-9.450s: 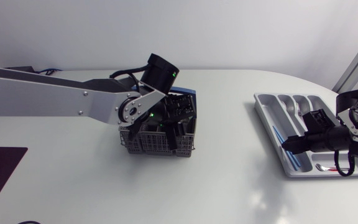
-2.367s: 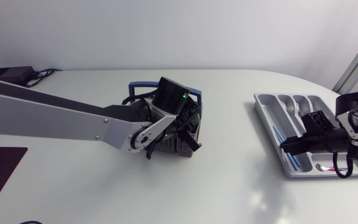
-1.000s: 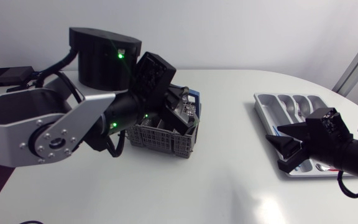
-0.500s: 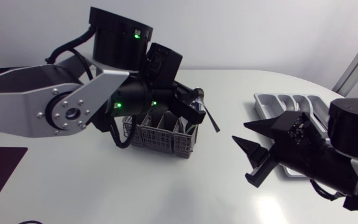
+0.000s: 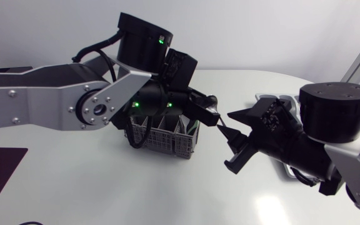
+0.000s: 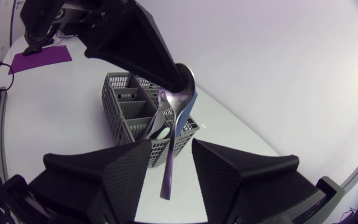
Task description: Sort the cutlery from the basket into the organizer compartments.
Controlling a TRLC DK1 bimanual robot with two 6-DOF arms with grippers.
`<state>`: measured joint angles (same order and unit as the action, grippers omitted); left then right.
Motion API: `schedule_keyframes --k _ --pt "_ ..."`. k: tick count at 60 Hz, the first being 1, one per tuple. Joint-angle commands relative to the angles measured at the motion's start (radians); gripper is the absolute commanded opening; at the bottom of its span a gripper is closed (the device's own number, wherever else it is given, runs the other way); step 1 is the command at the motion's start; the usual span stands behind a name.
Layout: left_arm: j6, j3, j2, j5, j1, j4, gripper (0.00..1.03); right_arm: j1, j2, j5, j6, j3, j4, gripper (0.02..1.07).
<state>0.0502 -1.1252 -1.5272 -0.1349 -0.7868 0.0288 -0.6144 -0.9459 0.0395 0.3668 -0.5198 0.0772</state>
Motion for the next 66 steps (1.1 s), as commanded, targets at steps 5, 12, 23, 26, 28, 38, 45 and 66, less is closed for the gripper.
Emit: schedule_keyframes --k 5,12,23,26,28,38,45,66 --pt "0.033 -0.024 -0.025 -0.017 -0.006 -0.004 0.03 -0.013 -0.070 0.028 -0.025 -0.055 0.022 0.45" --pt "0.036 -0.024 -0.025 -0.019 -0.008 -0.007 0.03 -0.011 -0.093 0.033 -0.025 -0.069 0.024 0.36" --pt "0.043 -0.018 -0.027 -0.029 -0.008 -0.015 0.03 -0.011 -0.113 0.036 -0.031 -0.077 0.027 0.29" --pt "0.043 -0.018 -0.027 -0.031 -0.008 -0.015 0.03 -0.011 -0.113 0.036 -0.031 -0.077 0.027 0.27" --pt "0.043 -0.018 -0.027 -0.031 -0.008 -0.015 0.03 -0.011 -0.113 0.036 -0.031 -0.077 0.027 0.24" --pt "0.045 -0.015 -0.027 -0.035 -0.008 -0.013 0.03 -0.011 -0.111 0.036 -0.031 -0.075 0.024 0.15" --pt "0.048 -0.015 -0.030 -0.035 -0.008 -0.013 0.03 -0.013 -0.113 0.034 -0.031 -0.075 0.013 0.12" --pt "0.054 -0.019 -0.030 -0.037 -0.005 -0.013 0.20 -0.021 -0.106 0.031 -0.032 -0.069 -0.016 0.08"
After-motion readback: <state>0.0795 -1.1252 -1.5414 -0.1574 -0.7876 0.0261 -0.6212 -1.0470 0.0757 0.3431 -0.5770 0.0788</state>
